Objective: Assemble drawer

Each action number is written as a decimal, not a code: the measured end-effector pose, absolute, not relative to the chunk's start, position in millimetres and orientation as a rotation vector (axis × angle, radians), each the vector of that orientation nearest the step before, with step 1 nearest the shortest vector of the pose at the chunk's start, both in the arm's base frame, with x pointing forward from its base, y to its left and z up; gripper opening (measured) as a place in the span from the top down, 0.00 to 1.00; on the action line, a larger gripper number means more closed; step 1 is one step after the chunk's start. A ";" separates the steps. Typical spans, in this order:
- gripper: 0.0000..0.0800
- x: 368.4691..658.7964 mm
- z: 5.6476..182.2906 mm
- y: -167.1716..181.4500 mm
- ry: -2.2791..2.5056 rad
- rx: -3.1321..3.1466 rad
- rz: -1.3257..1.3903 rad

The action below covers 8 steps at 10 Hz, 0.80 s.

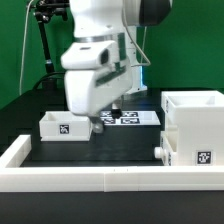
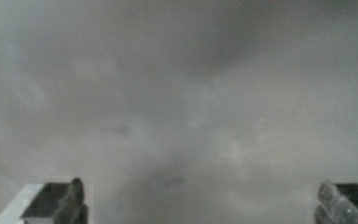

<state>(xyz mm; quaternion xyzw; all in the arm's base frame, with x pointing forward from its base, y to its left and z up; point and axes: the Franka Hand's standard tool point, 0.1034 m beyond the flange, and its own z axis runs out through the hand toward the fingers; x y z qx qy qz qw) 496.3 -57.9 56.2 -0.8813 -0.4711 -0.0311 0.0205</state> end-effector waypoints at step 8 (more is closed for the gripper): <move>0.19 478.1 63.1 -74.1 -0.645 -3.028 -0.087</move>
Offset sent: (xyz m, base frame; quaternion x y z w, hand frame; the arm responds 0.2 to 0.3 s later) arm -0.0344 -0.0260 0.0128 -0.0158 0.0009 0.1928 0.9811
